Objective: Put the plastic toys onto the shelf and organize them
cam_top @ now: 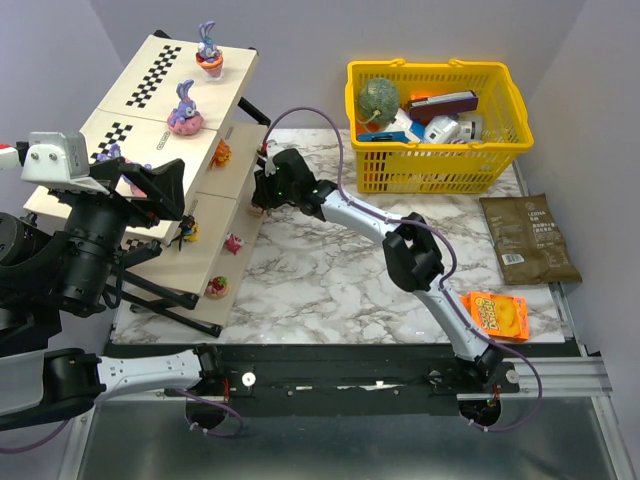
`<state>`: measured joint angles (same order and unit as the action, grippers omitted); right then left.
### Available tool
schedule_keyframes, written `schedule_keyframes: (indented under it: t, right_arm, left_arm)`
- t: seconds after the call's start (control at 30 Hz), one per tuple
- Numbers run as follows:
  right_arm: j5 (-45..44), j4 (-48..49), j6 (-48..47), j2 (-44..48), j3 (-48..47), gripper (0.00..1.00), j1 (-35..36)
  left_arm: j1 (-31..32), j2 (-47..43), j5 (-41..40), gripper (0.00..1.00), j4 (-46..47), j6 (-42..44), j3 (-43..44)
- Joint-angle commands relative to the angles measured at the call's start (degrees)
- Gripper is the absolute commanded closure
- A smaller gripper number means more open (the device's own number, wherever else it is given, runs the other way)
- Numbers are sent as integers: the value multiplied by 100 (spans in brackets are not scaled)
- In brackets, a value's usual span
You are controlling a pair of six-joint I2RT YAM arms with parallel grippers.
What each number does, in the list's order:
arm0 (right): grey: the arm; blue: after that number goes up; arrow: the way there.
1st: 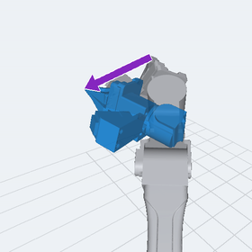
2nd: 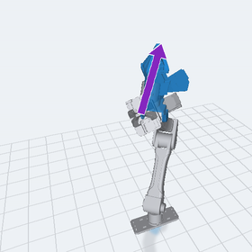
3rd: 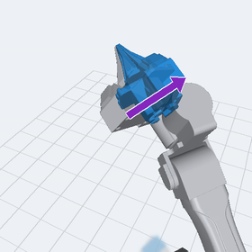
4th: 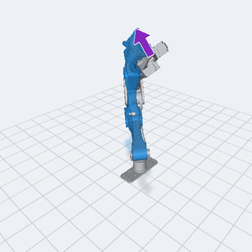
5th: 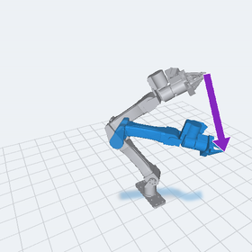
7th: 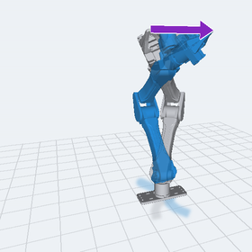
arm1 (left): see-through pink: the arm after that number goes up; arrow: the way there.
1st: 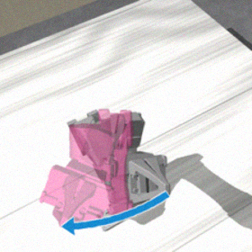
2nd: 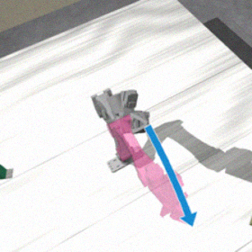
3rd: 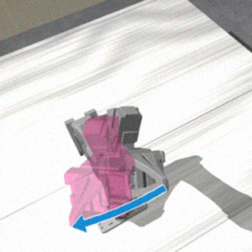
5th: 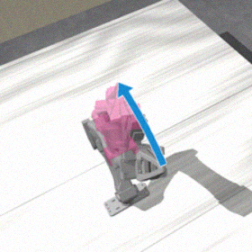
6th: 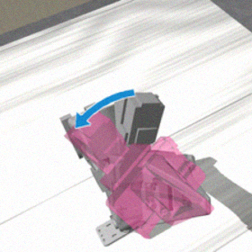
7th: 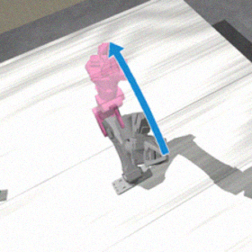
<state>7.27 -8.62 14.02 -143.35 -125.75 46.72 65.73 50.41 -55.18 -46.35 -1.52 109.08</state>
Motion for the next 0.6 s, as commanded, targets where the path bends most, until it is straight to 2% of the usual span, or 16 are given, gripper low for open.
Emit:
schedule_keyframes:
  t: [0.0, 0.17, 0.37, 0.57]
  right_arm:
    - [-103, -122, -92, -158, -195, 73, 39]
    - [-68, -105, -40, -150, -178, 62, 48]
    - [-6, 1, 188, -71, -116, 57, 39]
    - [99, 466, 522, 175, 331, 46, 48]
  left_arm:
    - [-8, 30, 25, 1, 100, 46, 70]
    - [-8, 21, 16, 1, 100, 55, 70]
    - [-8, 21, -11, 1, 100, 64, 79]
    - [-17, 12, -19, 1, 91, 64, 70]
